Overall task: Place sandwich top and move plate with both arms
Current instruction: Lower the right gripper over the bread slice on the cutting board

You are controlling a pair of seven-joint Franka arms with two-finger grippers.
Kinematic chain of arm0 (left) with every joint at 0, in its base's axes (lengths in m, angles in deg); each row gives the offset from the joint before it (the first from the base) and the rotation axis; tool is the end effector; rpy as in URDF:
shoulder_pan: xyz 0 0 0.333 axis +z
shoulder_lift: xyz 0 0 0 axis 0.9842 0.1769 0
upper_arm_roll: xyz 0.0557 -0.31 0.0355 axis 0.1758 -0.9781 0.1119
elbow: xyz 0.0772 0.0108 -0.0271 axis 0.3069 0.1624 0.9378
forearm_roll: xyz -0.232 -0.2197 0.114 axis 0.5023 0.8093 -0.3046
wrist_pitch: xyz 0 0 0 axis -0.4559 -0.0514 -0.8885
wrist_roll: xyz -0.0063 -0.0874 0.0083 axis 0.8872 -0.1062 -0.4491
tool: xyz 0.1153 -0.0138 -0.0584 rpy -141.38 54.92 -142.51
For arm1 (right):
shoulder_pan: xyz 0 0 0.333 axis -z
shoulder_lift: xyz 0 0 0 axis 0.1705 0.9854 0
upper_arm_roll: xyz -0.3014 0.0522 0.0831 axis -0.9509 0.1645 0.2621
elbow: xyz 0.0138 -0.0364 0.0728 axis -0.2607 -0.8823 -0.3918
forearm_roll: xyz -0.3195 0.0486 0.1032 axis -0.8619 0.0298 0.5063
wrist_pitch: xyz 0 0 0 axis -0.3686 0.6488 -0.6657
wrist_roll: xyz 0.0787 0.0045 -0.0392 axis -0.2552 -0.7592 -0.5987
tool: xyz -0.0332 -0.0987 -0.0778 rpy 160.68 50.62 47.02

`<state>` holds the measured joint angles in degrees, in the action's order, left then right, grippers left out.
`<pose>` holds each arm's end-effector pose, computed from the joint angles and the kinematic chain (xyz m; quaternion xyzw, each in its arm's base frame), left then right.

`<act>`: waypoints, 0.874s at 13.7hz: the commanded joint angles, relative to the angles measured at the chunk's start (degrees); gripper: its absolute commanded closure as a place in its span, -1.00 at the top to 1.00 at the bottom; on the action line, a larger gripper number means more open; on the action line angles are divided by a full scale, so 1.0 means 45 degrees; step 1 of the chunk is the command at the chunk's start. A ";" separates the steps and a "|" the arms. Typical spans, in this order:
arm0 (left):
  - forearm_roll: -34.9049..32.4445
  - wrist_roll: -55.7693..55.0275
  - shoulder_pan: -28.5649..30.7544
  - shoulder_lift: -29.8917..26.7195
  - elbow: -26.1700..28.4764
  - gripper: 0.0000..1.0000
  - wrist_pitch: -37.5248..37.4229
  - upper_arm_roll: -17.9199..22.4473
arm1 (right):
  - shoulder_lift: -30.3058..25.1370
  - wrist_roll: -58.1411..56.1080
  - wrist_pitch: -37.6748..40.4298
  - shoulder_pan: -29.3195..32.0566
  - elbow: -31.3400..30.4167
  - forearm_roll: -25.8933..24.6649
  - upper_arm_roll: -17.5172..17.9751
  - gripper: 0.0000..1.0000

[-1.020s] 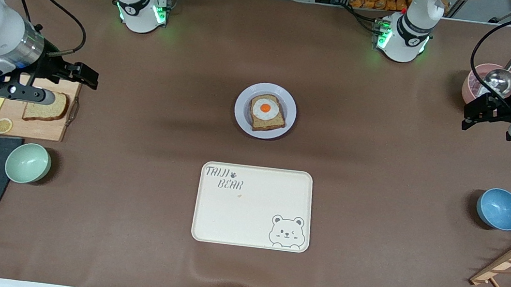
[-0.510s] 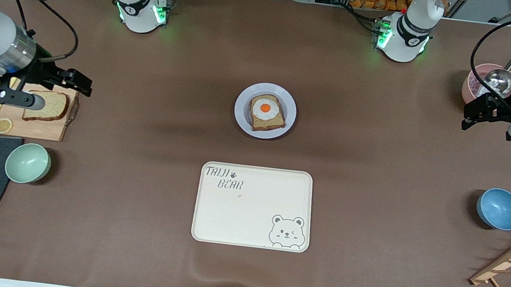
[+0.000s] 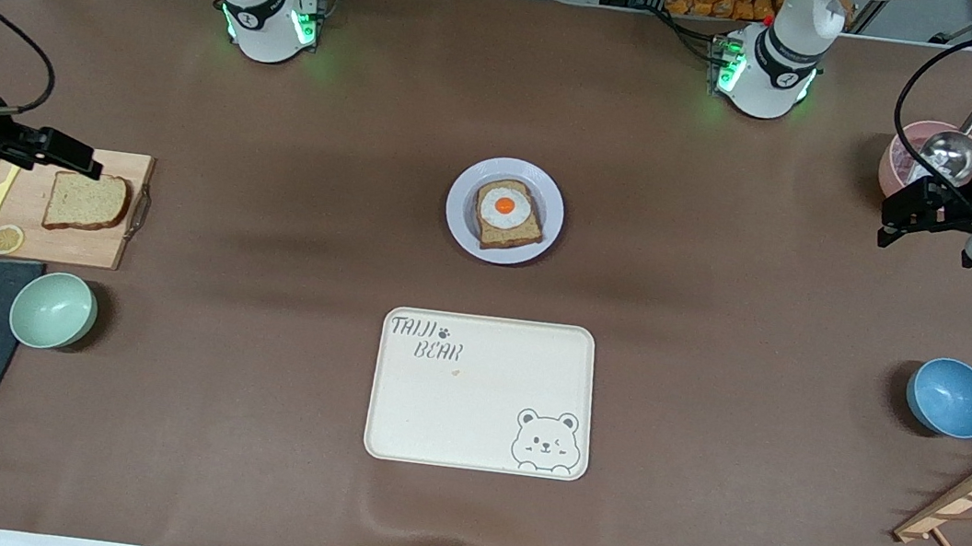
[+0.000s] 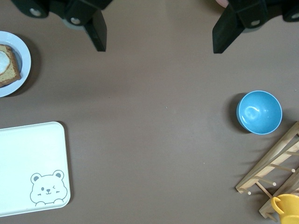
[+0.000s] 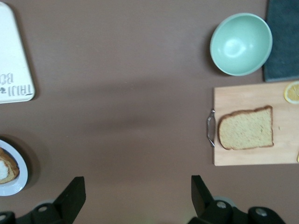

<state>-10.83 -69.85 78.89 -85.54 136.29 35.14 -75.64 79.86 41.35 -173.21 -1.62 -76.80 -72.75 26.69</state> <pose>0.4963 -0.0522 0.6003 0.9969 -0.0731 0.0308 0.0012 0.5122 -0.0388 0.5313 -0.9943 0.0532 0.0798 0.0475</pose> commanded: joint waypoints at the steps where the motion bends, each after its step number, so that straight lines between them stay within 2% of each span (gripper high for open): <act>1: 0.0228 0.0085 0.0067 -0.0189 -0.0003 1.00 -0.0197 -0.0070 | -0.0087 -0.0541 0.0018 0.1027 -0.0382 0.0183 0.0175 1.00; 5: 0.0287 0.0065 0.0087 -0.0189 0.0016 1.00 -0.0197 -0.0050 | 0.0321 -0.2472 -0.0236 0.2607 -0.0675 0.0319 0.0194 1.00; 7: 0.0519 0.0065 0.0261 -0.0131 0.0016 1.00 -0.0197 0.0047 | 0.0750 -0.4458 -0.0645 0.3545 -0.0870 0.0456 0.0194 1.00; 10: 0.1262 -0.0206 0.0282 0.0512 0.0094 1.00 -0.0003 0.0009 | 0.1024 -0.6203 -0.2011 0.4601 -0.2079 0.0476 0.0194 1.00; 12: 0.1322 -0.0539 0.0243 0.0514 0.0424 1.00 0.0018 -0.0069 | 0.1609 -0.7432 -0.2247 0.5168 -0.2180 0.0631 0.0194 1.00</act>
<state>-6.15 -70.71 79.99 -83.45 137.30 35.11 -75.50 85.66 12.43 -182.13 18.98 -85.60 -71.45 26.45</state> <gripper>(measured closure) 0.000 0.000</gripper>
